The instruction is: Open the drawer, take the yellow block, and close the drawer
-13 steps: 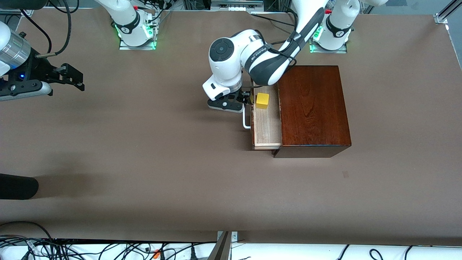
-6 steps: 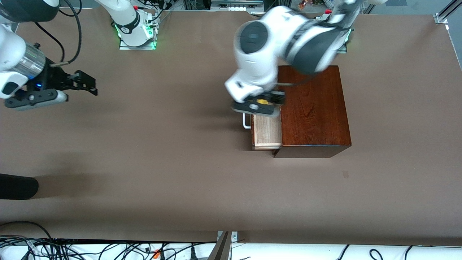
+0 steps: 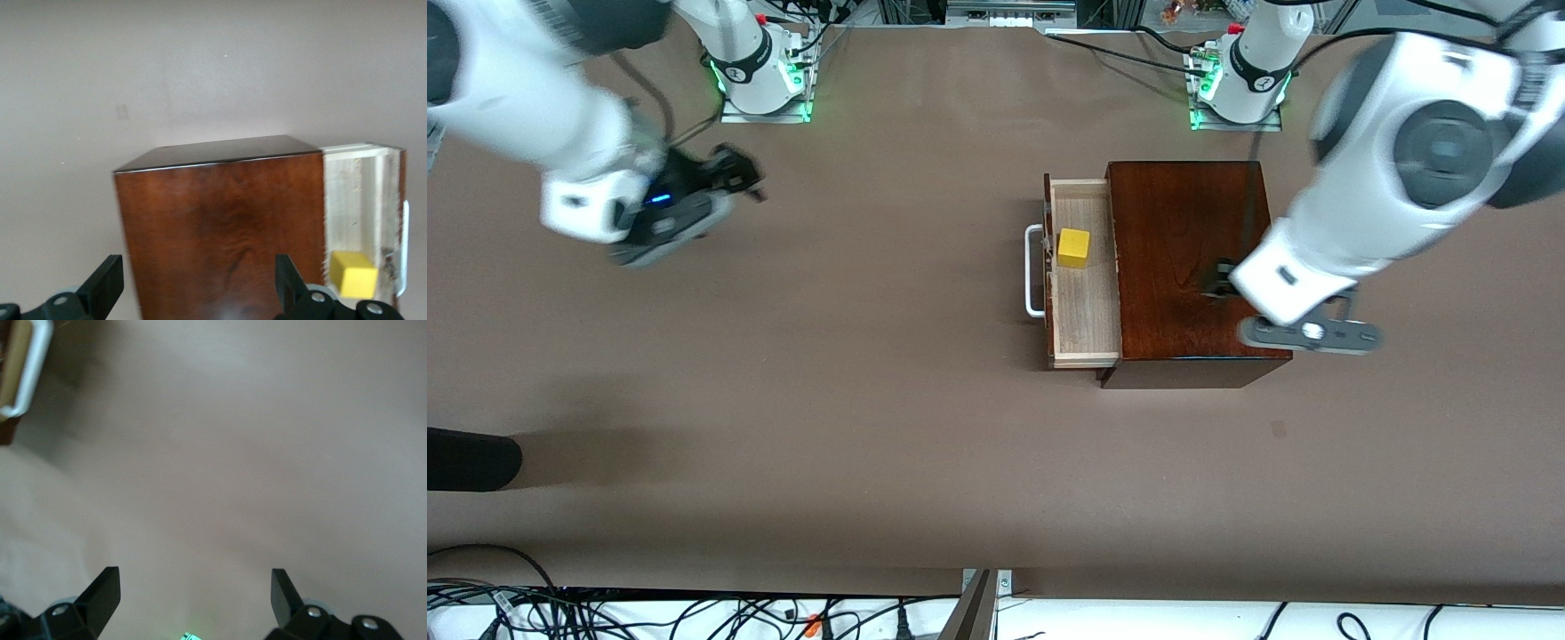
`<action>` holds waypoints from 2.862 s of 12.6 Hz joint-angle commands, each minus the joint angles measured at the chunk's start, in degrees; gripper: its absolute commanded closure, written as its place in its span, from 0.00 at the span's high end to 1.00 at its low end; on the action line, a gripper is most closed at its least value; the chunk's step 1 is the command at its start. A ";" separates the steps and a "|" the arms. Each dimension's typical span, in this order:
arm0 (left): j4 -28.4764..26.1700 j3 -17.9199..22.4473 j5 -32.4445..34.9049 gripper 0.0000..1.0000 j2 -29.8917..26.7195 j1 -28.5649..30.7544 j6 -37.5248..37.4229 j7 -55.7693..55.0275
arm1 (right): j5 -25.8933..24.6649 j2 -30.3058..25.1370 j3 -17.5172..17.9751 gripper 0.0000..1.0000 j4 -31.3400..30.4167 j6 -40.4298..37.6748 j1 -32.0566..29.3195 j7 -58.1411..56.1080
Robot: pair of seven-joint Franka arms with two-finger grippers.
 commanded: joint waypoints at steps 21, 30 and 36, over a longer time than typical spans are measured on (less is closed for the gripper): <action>-23.23 16.58 -7.03 1.00 -25.63 0.68 4.58 15.92 | -30.70 42.75 6.83 1.00 32.37 19.43 36.70 -1.90; -22.96 16.58 -7.03 1.00 -23.96 0.86 4.58 15.74 | -33.50 45.48 5.51 0.89 32.37 23.56 37.22 -2.60; -22.96 16.58 -7.03 1.00 -23.87 0.86 4.58 15.74 | -33.69 45.48 5.51 0.46 32.37 23.74 37.22 -2.78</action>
